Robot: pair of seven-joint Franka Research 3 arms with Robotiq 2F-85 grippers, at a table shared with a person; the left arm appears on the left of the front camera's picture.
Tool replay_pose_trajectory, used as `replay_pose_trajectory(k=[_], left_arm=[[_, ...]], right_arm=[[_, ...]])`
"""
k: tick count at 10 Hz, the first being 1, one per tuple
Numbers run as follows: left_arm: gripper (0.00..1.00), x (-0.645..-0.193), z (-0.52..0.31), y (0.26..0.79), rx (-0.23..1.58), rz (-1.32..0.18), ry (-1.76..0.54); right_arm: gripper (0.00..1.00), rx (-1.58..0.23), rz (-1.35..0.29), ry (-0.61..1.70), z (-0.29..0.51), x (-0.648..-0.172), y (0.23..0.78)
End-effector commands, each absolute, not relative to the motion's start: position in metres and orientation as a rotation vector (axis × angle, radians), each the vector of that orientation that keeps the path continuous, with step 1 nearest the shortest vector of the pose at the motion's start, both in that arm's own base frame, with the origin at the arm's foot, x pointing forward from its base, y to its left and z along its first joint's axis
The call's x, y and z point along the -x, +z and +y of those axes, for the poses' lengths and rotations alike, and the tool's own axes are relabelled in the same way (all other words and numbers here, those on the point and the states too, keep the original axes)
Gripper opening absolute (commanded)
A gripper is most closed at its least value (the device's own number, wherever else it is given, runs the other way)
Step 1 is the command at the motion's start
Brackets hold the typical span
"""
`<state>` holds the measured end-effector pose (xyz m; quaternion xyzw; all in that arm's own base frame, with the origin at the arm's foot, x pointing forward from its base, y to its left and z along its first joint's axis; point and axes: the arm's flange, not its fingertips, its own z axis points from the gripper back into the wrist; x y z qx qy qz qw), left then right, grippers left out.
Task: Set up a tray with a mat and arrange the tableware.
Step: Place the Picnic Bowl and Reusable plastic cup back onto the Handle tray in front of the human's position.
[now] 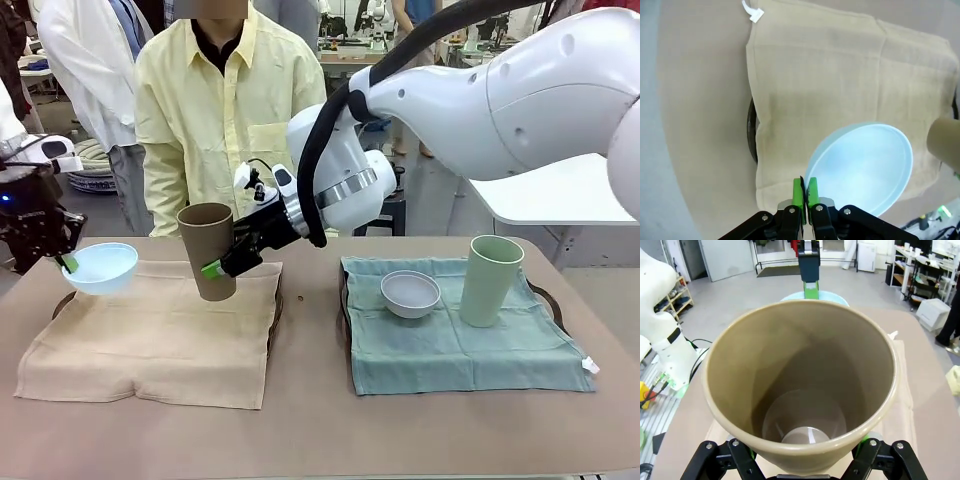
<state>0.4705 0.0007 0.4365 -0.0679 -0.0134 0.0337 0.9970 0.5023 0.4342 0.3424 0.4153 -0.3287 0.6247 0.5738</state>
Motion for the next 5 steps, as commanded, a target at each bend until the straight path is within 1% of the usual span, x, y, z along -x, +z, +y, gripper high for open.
replay_pose_trajectory(k=[1,3,4,5], left_arm=[[0.04,-0.478,0.000,0.428,0.141,-0.049,0.072],[0.04,-0.490,-0.005,0.415,0.139,-0.049,0.094],[0.04,-0.482,-0.005,0.426,0.149,-0.009,0.073],[0.04,-0.484,0.000,0.416,0.131,-0.037,0.076]], right_arm=[[0.84,-0.991,-0.830,1.450,0.444,-0.507,0.326],[0.84,-0.998,-0.834,1.437,0.443,-0.512,0.315],[0.84,-0.990,-0.779,1.461,0.440,-0.508,0.324],[0.84,-0.990,-0.779,1.461,0.440,-0.508,0.324]])
